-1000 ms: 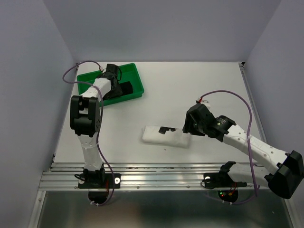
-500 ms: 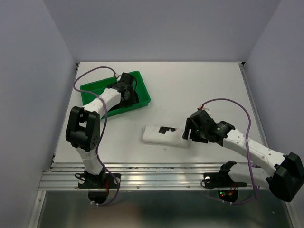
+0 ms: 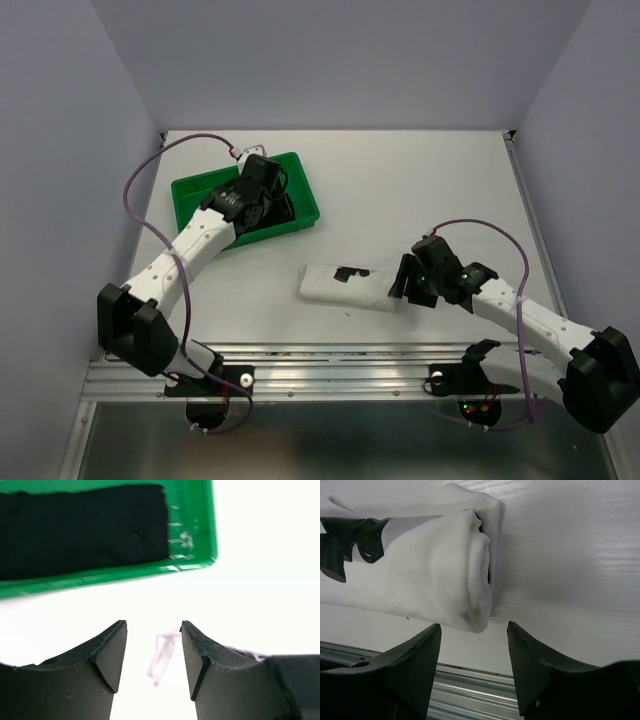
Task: Roll the t-shirts
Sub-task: Move the bin to the center of the board, then pick up the T-shirt from the center of the board.
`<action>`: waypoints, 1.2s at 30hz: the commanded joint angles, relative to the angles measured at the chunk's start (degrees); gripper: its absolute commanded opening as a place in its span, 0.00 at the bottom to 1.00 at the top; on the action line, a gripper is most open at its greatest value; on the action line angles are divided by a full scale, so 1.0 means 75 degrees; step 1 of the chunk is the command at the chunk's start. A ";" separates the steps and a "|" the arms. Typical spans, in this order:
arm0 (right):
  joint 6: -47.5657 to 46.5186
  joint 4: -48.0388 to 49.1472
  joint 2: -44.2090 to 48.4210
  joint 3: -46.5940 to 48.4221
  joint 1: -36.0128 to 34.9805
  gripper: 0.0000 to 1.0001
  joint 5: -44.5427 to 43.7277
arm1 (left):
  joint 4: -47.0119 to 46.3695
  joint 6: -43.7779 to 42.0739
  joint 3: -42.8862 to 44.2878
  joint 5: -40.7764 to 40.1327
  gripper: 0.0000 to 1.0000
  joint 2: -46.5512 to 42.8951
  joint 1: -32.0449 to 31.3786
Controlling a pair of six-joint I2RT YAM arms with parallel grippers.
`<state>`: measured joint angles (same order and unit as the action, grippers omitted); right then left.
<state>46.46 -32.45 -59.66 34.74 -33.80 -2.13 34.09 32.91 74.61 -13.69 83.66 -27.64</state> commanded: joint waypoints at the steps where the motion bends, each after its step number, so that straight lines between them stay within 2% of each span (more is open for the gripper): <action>1: 0.0040 0.0693 -0.0365 -0.0027 0.0042 0.55 -0.0055 | -0.0066 0.0721 -0.0793 0.0535 0.59 -0.0923 -0.0486; 3: -0.0018 0.0938 -0.0680 -0.0015 0.0042 0.47 -0.0195 | -0.0627 0.1119 -0.1660 0.1224 0.60 -0.1437 -0.0639; 8: -0.0299 0.1255 -0.1361 0.0090 0.0042 0.40 -0.0477 | -0.1496 0.1858 -0.3393 0.2176 0.64 -0.1814 -0.0733; 11: -0.0499 0.1536 -0.1805 0.0125 0.0042 0.37 -0.0489 | -0.2047 0.2174 -0.3992 0.2668 0.68 -0.1908 -0.0780; 14: -0.0604 0.1794 -0.2204 0.0114 0.0042 0.36 -0.0419 | -0.2400 0.2339 -0.4264 0.2868 0.73 -0.1780 -0.0791; 17: -0.0628 0.1982 -0.2452 0.0091 0.0042 0.35 -0.0361 | -0.2529 0.2468 -0.4475 0.2927 0.74 -0.1557 -0.0791; 25: -0.0686 0.2100 -0.2616 0.0032 0.0042 0.35 -0.0325 | -0.3454 0.2608 -0.5119 0.3127 0.74 -0.0878 -0.0803; 31: -0.0733 0.2088 -0.2686 0.0043 0.0042 0.35 -0.0290 | -0.3466 0.2597 -0.5342 0.2670 0.73 -0.1053 -0.0791; 36: -0.0757 0.2100 -0.2780 0.0067 0.0042 0.35 -0.0290 | -0.3712 0.2468 -0.5342 0.2564 0.70 -0.0655 -0.0803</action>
<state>42.39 -14.66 -78.15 35.86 -33.80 -2.48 8.25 52.18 35.27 7.88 77.58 -33.36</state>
